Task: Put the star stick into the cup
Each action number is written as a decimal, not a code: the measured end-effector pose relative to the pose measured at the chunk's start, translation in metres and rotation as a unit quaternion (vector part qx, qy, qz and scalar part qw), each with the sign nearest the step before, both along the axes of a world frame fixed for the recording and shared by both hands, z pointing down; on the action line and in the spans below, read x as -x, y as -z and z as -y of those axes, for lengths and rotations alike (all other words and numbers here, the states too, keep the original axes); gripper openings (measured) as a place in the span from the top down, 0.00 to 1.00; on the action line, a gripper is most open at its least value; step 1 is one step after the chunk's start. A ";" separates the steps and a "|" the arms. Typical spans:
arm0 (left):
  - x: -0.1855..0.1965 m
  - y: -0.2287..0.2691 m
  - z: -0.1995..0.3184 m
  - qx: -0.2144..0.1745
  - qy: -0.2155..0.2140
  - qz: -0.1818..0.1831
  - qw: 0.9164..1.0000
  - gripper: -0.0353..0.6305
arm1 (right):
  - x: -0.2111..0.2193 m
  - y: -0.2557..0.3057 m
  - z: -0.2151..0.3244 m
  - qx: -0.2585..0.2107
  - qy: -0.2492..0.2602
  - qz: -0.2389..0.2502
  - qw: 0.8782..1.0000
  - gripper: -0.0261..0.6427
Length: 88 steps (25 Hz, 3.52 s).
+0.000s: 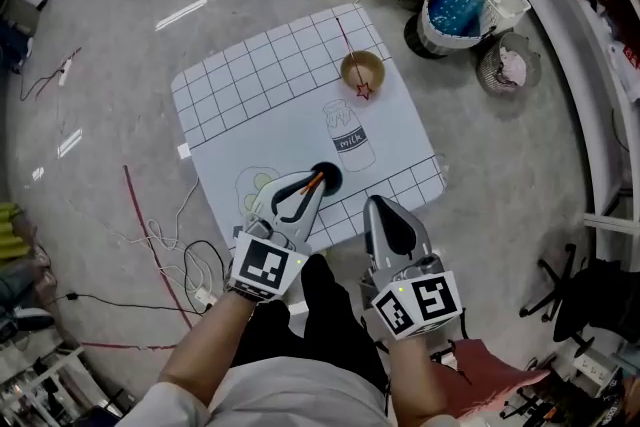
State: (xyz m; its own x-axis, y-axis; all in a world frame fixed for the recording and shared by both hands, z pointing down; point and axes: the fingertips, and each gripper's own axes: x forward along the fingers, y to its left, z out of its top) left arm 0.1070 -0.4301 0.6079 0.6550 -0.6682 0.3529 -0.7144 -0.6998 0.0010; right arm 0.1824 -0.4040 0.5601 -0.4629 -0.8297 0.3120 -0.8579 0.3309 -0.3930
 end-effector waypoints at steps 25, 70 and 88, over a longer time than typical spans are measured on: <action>-0.033 -0.052 -0.042 -0.015 -0.107 0.110 0.988 0.88 | -0.010 -0.015 0.000 0.011 -0.019 -0.001 1.000 0.94; 0.077 0.139 -0.176 -0.033 -0.043 -0.066 0.996 0.94 | 0.097 0.121 -0.147 -0.101 -0.004 -0.023 0.995 0.94; 0.134 0.227 -0.227 -0.047 0.000 -0.135 0.990 0.94 | 0.151 0.195 -0.206 -0.172 0.028 -0.041 0.984 0.94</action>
